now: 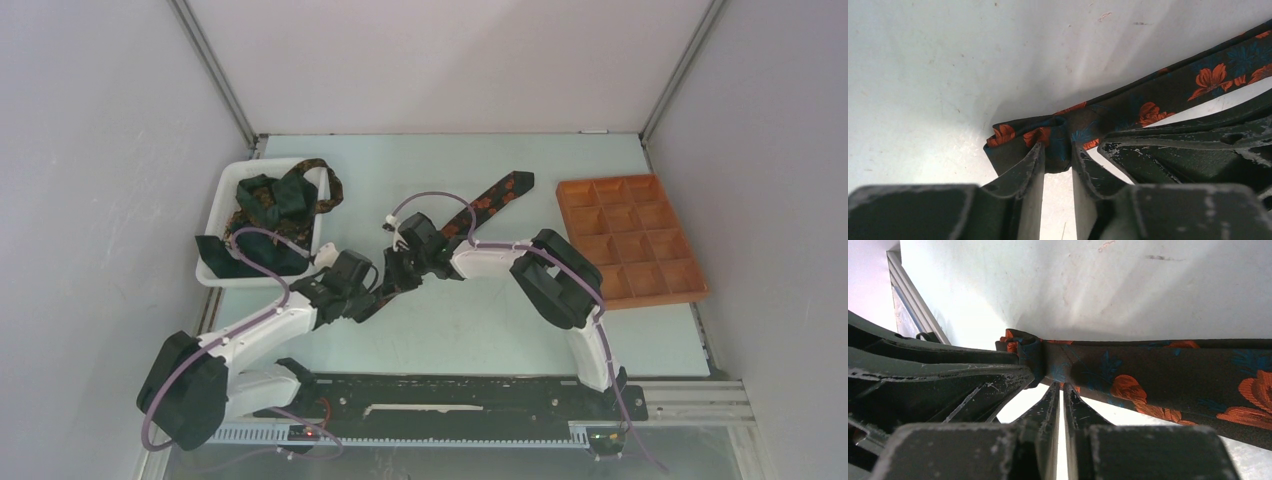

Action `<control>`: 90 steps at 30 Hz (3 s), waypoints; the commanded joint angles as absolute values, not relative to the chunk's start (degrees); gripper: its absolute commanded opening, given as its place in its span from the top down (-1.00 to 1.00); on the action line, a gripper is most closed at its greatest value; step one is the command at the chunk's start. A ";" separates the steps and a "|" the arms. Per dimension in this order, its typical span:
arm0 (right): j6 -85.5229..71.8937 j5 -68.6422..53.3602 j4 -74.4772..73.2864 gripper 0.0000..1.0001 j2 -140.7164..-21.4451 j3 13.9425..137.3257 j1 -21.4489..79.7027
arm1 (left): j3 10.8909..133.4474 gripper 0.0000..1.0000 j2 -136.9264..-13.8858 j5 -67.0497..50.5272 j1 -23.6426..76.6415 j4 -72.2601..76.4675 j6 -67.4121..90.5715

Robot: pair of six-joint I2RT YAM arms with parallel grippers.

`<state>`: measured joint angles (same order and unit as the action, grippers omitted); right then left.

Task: Roll the ties
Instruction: Roll the tie at the center of the board.

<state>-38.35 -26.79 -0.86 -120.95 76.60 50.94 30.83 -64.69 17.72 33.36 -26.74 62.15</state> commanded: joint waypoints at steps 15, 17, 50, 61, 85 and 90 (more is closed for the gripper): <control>-37.16 -29.85 5.45 0.37 -118.21 76.76 52.04 | 26.43 0.37 -58.27 21.01 34.05 -21.43 63.61; -37.18 -29.96 5.62 0.36 -118.21 76.77 51.97 | 26.13 0.52 -57.83 21.30 34.18 -21.34 63.89; -35.22 -31.13 0.27 0.26 -126.84 85.07 53.66 | 18.68 1.00 -51.04 21.46 34.80 -17.22 64.99; -35.16 -29.67 -2.17 0.78 -126.87 84.95 53.70 | 21.14 0.38 -48.01 21.14 34.78 -21.76 63.72; -36.30 -24.93 -7.41 0.95 -128.01 84.95 53.28 | 11.00 -0.33 -22.53 20.45 33.46 -31.55 69.17; -36.34 -24.79 -7.64 0.96 -128.17 84.64 53.10 | 8.11 -0.25 -20.63 17.04 30.75 -27.51 69.17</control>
<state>-36.84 -27.59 -3.95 -126.65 83.96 53.39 9.32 -21.43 19.66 32.60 -32.99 67.75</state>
